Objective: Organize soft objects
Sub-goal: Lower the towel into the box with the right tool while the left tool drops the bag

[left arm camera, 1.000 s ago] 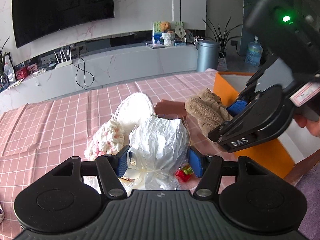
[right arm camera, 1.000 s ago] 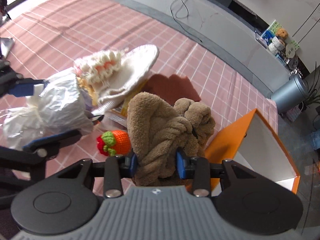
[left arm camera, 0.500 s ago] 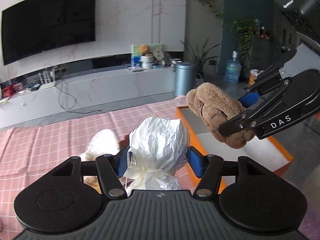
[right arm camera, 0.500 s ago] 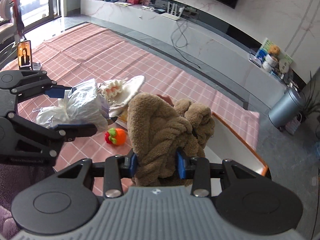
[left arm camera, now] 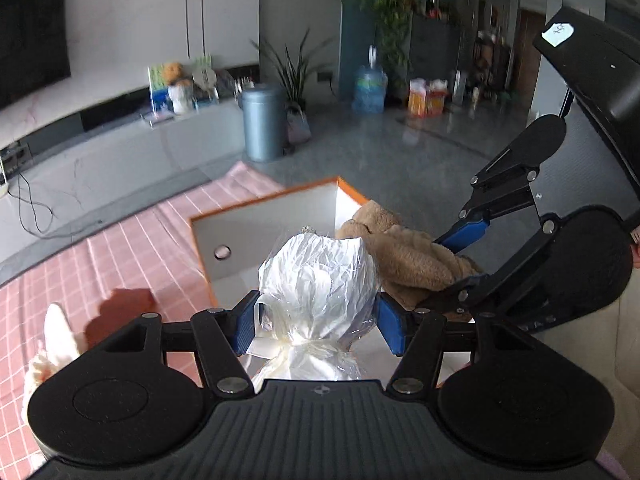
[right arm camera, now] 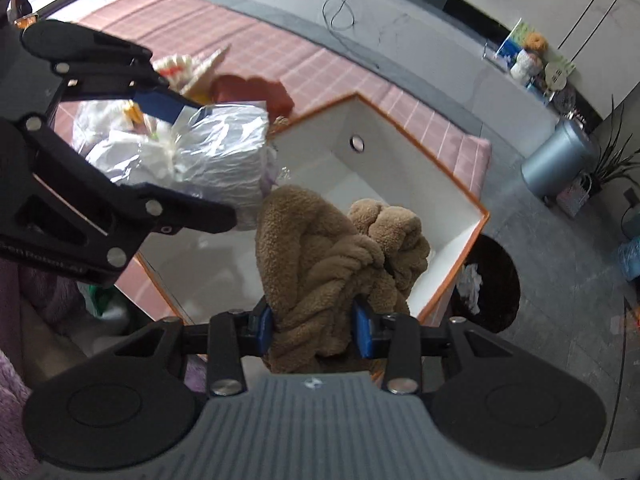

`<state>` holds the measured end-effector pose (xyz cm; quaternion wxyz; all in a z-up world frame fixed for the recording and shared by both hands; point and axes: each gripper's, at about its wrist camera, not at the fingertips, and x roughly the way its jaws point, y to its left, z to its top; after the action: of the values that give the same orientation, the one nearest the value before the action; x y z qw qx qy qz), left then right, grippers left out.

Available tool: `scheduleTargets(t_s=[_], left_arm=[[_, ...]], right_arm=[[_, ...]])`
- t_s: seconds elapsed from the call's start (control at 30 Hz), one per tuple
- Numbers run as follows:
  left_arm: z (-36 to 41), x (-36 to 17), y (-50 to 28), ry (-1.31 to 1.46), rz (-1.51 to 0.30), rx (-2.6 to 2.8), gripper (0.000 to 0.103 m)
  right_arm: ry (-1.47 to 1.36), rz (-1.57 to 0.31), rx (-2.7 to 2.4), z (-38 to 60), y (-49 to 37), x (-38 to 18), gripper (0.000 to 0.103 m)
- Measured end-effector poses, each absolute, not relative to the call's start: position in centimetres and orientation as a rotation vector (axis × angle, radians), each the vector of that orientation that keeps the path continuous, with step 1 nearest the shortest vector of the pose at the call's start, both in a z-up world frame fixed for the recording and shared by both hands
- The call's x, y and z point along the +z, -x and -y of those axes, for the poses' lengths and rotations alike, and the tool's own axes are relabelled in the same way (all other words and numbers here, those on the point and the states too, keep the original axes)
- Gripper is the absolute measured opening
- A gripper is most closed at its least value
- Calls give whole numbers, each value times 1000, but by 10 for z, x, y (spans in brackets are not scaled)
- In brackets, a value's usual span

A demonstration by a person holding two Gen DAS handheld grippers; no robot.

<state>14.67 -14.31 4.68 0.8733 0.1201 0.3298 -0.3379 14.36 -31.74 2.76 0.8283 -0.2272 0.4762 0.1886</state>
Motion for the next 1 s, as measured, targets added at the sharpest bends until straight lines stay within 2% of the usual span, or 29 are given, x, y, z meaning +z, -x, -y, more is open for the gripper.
scheduleTargets(t_s=[0.43,0.77,0.87,1.0], left_arm=[[184,-3,-195,-404,-916,-630,70],[196,-21,-201,-464,-990,-634,71],[197,-25,-202,-473,-1002,-633,73],[198,-28,-200,-482,-1014,-636,80]], right_arm=[[519,-1194,512,317,-191,-30,41],[491,-1267,543,325,-211,-47,49],[480,-1280,544,326,-213,-48,52],[473,-1289,543,323,-215,-50,56]])
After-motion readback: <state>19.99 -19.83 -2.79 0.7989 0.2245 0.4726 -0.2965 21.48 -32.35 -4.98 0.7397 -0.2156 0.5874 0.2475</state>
